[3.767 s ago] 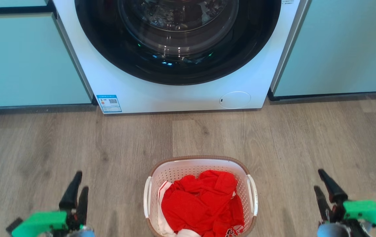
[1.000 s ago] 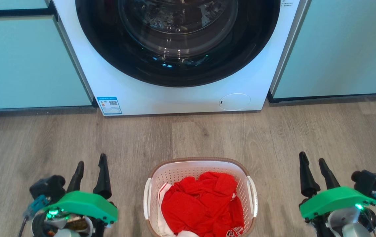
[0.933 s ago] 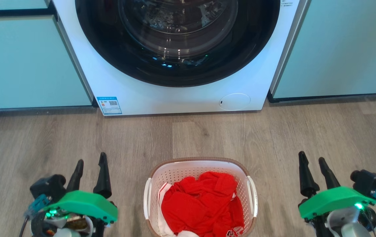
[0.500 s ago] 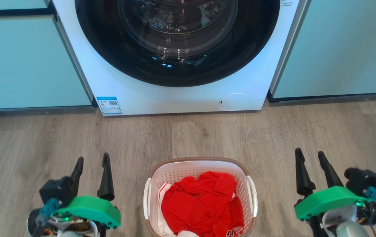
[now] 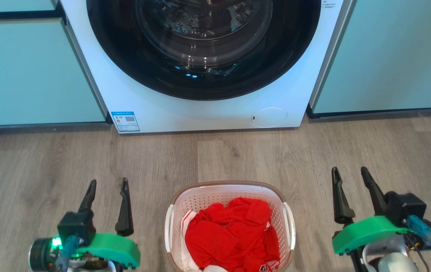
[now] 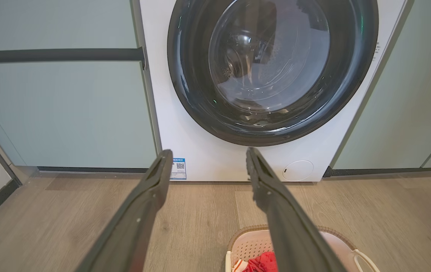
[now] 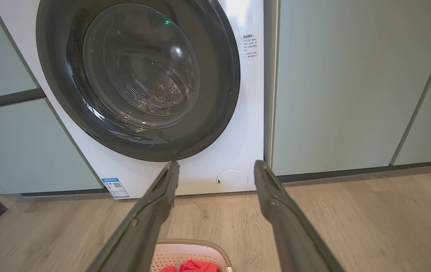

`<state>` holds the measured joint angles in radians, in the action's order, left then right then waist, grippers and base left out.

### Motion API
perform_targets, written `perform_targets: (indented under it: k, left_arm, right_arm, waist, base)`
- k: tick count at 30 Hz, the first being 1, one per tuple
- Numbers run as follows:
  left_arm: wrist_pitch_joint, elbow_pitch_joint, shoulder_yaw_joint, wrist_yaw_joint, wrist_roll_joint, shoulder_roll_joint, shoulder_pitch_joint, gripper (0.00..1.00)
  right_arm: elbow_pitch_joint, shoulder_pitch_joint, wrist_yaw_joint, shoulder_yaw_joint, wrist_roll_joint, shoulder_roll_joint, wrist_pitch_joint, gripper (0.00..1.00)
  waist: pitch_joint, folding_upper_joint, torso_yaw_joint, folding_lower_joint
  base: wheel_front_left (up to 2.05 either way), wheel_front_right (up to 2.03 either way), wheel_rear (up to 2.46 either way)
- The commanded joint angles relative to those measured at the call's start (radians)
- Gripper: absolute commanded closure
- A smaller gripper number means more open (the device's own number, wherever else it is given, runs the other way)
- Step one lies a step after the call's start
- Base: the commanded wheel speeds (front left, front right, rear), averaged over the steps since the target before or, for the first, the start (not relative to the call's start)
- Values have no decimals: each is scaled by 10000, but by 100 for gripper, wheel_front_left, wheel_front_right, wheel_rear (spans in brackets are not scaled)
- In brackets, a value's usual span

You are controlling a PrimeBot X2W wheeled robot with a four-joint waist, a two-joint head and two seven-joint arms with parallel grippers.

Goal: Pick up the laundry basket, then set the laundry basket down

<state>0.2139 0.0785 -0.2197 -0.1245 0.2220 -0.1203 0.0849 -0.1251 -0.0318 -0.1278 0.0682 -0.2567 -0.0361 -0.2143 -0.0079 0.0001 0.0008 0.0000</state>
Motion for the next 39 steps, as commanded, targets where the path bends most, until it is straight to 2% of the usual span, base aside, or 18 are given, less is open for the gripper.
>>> perform_targets:
  k: [1, 12, 39]
  left_arm:
    - [156, -395, 240, -34, -315, -72, -293, 0]
    - [478, -458, 315, 105, -1635, 87, -203, 0]
    - [479, -371, 694, 534, -1867, 369, -165, 0]
  right_arm:
    - [424, 92, -26, 266, 314, -126, -151, 0]
    - [624, 51, -29, 450, 1636, -141, -474, 0]
    - [665, 48, -29, 342, 1527, -141, -475, 0]
  waist:
    - [0, -1, 3, 0]
    - [0, -1, -1, 0]
    - [106, -1, -13, 0]
  base:
    - [0, 0, 0]
    - [0, 0, 0]
    - [0, 0, 0]
